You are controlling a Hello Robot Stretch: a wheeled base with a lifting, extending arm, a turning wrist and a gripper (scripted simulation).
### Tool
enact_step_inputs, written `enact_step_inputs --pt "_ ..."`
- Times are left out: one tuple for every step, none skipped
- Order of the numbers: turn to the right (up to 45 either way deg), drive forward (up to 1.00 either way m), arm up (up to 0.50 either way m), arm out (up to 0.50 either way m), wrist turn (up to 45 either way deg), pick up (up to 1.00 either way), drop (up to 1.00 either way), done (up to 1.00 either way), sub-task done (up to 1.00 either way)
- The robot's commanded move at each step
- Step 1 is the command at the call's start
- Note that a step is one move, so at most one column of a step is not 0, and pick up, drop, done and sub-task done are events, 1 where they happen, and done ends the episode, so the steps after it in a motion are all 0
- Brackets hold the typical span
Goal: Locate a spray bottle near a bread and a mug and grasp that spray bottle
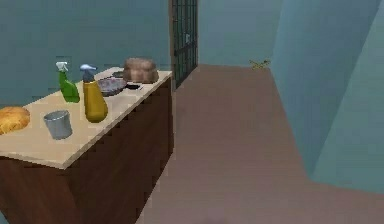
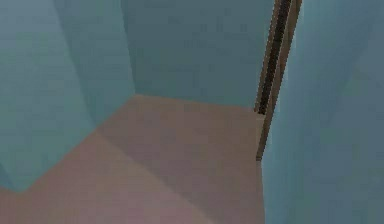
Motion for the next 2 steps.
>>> enact_step_inputs --pt "-12.0 0.0 0.0 0.0 0.0 0.0 0.0 0.0 0.0" --pt "0.0 0.3 0.0 0.0 0.0 0.0 0.0 0.0 0.0"
